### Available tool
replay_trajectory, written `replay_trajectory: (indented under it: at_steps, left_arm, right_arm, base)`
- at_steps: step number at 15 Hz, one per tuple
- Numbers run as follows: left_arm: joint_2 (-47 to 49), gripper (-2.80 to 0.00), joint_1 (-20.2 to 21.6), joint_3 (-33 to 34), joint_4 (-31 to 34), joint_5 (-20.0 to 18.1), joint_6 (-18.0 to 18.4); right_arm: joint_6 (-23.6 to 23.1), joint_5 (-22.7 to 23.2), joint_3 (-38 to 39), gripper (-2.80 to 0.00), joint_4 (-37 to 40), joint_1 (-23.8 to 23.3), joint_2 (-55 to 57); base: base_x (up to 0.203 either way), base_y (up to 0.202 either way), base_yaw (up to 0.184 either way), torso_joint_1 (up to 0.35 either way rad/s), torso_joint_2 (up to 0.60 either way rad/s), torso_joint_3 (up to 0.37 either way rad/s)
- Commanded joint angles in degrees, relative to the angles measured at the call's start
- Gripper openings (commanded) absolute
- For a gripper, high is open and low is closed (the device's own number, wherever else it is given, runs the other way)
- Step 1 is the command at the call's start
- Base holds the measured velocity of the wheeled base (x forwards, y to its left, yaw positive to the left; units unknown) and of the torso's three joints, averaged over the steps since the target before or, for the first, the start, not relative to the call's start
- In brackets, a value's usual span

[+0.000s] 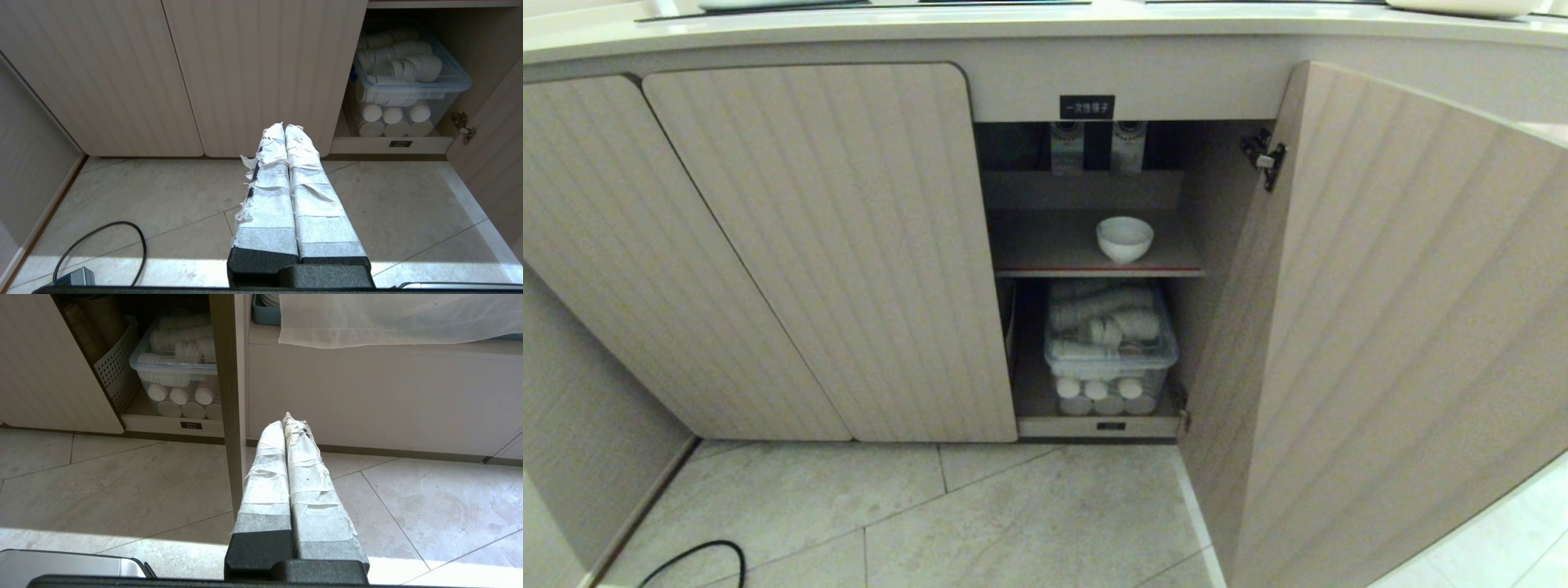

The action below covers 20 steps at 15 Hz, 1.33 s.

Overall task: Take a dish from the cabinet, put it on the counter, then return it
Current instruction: Take the bowl from the cabinet

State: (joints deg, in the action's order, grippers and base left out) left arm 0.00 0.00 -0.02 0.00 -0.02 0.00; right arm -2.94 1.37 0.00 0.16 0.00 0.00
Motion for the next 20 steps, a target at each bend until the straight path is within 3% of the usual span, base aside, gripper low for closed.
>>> replay_trajectory:
  at_steps: [1, 20]
  left_arm:
    - [0.0, -2.8, 0.0, -0.01, 0.0, -0.01, 0.0]
    - [0.0, -2.8, 0.0, 0.02, 0.0, 0.02, 0.0]
  right_arm:
    - [-0.05, 0.03, -0.02, -2.8, 0.02, 0.0, 0.0]
    - [-0.05, 0.03, 0.0, -2.8, 0.02, 0.0, 0.0]
  base:
    - [0.0, 0.0, 0.0, 0.0, 0.0, 0.0]
    - [0.0, 0.0, 0.0, 0.0, 0.0, 0.0]
